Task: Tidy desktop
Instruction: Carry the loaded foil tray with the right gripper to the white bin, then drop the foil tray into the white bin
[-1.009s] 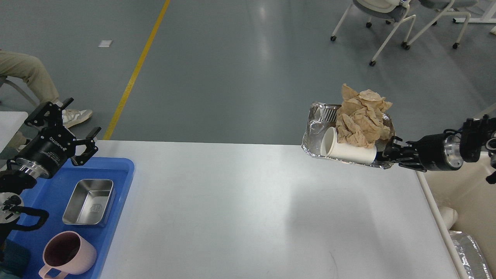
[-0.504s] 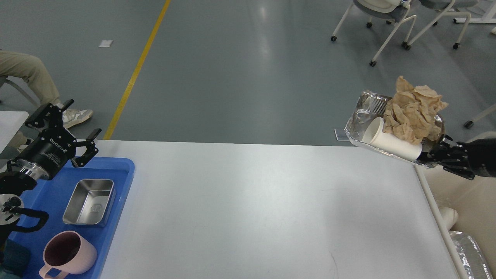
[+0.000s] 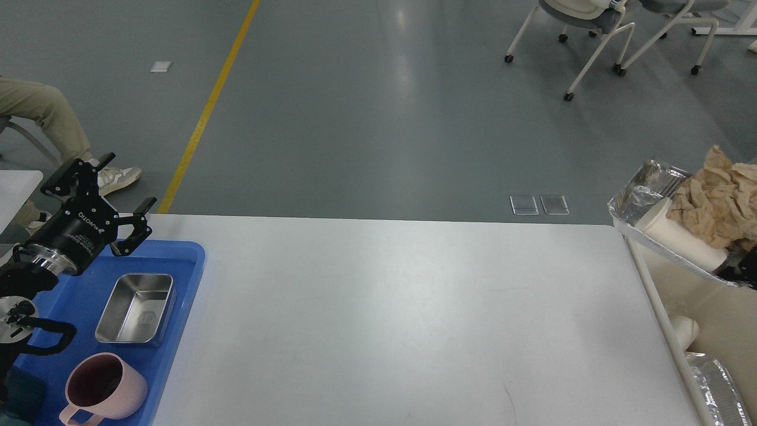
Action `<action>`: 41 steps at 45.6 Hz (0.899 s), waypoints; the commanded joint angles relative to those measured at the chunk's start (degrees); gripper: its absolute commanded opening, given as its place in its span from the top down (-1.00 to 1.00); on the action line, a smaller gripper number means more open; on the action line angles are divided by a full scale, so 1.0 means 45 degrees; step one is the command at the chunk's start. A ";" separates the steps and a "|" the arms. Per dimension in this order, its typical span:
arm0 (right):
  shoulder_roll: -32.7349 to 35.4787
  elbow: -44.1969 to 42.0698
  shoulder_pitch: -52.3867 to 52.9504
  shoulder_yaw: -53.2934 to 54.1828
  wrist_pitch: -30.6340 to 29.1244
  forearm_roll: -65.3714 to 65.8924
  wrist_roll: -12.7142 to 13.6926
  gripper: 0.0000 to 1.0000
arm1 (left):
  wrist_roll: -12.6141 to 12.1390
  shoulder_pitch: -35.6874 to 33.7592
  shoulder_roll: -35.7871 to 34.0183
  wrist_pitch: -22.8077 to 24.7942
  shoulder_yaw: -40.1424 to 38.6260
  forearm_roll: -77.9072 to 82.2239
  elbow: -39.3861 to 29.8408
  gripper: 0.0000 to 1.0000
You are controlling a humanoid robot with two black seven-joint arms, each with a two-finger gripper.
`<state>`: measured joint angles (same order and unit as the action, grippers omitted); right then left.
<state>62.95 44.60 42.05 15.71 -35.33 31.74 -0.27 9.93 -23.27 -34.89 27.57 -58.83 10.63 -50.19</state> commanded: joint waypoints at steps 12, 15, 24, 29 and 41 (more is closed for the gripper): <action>-0.0746 -0.3171 -0.1432 -0.0094 -0.0040 -0.1544 0.0021 1.00 | 0.0019 0.0035 0.0156 0.0026 0.0026 0.0001 0.0000 -0.94; -0.0921 -0.3543 -0.1823 -0.0074 -0.0040 -0.1837 0.0001 1.00 | 0.0000 0.0035 0.0156 0.0026 0.0026 0.0001 0.0000 -0.94; -0.1741 -0.4714 -0.2566 -0.0035 -0.0001 -0.2150 0.0001 1.00 | 0.0019 0.0074 0.0175 0.0026 0.0104 0.0001 0.0000 -0.94; -0.2346 -0.5671 -0.2801 0.0062 -0.0020 -0.2150 0.0001 1.00 | 0.0019 0.0133 0.0156 0.0026 0.0084 0.0001 0.0000 -0.94; -0.3753 -0.8268 -0.2859 0.0102 0.0018 -0.2150 -0.0019 -0.42 | 0.0039 0.0211 0.0156 0.0046 0.0065 0.0001 0.0000 -0.94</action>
<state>48.81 12.31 29.21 16.15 -35.35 22.06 -0.28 10.04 -22.65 -34.18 27.76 -58.41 10.64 -50.19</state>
